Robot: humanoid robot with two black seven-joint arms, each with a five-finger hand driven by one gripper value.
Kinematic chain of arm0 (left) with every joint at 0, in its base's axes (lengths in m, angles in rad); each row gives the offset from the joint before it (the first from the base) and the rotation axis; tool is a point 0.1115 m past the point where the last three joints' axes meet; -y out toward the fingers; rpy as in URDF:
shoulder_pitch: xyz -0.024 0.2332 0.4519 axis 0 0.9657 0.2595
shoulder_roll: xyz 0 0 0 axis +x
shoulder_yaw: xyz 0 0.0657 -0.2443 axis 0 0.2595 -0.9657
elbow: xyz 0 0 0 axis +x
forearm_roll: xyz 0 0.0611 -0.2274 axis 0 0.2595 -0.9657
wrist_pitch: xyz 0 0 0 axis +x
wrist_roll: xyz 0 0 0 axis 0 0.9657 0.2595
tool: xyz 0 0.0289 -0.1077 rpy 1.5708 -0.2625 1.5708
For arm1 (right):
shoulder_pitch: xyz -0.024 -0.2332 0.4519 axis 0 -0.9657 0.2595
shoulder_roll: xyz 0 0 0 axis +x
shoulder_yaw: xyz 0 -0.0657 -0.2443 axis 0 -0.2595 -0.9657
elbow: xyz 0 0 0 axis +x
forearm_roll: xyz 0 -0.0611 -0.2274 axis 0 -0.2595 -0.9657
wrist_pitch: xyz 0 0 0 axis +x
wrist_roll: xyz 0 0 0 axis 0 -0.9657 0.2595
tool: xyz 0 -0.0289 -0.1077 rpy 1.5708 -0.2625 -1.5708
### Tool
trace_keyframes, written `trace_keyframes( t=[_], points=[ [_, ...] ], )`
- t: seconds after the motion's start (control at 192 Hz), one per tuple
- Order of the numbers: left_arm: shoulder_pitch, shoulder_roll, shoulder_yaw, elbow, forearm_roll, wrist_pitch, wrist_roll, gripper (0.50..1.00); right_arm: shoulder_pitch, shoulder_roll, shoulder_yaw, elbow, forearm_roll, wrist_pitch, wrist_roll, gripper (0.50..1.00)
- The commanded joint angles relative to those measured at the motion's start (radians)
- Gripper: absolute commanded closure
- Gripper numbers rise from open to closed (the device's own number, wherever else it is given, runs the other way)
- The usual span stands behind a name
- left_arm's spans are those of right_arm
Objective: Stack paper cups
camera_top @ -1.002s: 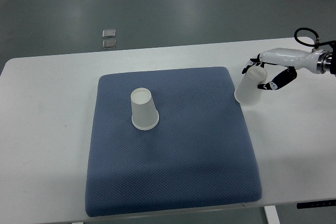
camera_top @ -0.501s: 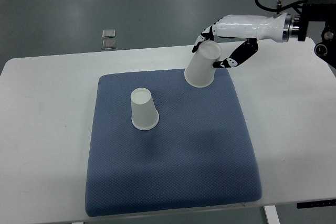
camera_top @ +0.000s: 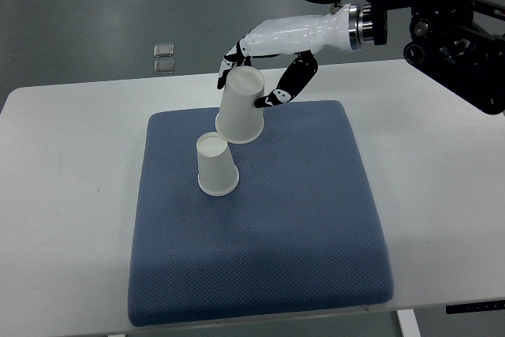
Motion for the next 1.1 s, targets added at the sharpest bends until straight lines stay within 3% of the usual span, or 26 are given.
trace_keyframes(
  t=[0.0, 0.371, 0.757, 1.096],
  points=[
    [0.000, 0.000, 0.000, 0.000, 0.001, 0.000, 0.000, 0.500, 0.016, 0.045, -0.008, -0.019, -0.001, 0.013, -0.018, 0.897],
    [0.000, 0.000, 0.000, 0.000, 0.000, 0.000, 0.000, 0.500, 0.034, 0.120, -0.058, -0.059, -0.002, 0.020, -0.062, 0.897],
    [0.000, 0.000, 0.000, 0.000, 0.001, 0.000, 0.000, 0.500, 0.034, 0.134, -0.058, -0.074, -0.001, 0.022, -0.142, 0.899],
    [0.000, 0.000, 0.000, 0.000, -0.001, 0.000, 0.000, 0.500, 0.039, 0.138, -0.049, -0.070, 0.021, 0.051, -0.142, 0.906]
  ],
)
